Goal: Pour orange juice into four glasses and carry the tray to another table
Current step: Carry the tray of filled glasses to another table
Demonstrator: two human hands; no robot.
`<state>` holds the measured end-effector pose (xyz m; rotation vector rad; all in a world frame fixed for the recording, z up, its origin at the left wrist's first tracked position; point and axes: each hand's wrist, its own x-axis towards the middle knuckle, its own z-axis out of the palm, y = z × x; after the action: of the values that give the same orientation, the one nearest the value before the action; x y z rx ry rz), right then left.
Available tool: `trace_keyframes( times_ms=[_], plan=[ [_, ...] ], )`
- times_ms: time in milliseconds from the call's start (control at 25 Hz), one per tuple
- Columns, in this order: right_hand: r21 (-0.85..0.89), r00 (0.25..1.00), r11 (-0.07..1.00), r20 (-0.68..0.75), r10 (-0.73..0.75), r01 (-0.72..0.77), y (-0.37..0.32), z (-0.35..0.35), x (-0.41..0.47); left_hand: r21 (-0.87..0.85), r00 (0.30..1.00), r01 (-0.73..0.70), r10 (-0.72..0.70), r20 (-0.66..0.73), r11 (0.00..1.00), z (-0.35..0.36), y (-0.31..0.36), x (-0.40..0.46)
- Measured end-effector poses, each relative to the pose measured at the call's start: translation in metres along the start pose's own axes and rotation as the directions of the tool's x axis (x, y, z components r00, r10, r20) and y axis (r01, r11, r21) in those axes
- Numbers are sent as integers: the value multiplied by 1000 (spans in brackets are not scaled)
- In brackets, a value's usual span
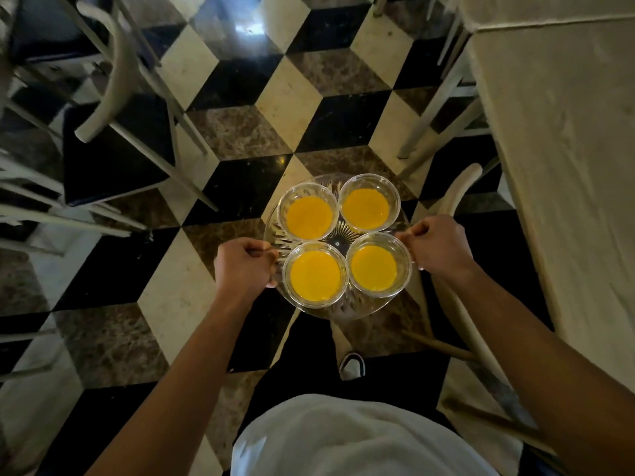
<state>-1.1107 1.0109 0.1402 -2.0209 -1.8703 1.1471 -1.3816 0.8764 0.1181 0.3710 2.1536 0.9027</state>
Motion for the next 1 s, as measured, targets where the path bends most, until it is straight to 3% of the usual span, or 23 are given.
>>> trace_keyframes(
  times_ms=[560, 1000],
  plan=[
    [31, 998, 998, -26, 57, -56, -111, 12, 137, 62, 994, -95, 90, 69, 994, -12, 123, 149],
    [49, 998, 997, 2, 57, -57, -169, 6, 248, 49, 996, -67, 63, 68, 997, 7, 198, 247]
  ],
)
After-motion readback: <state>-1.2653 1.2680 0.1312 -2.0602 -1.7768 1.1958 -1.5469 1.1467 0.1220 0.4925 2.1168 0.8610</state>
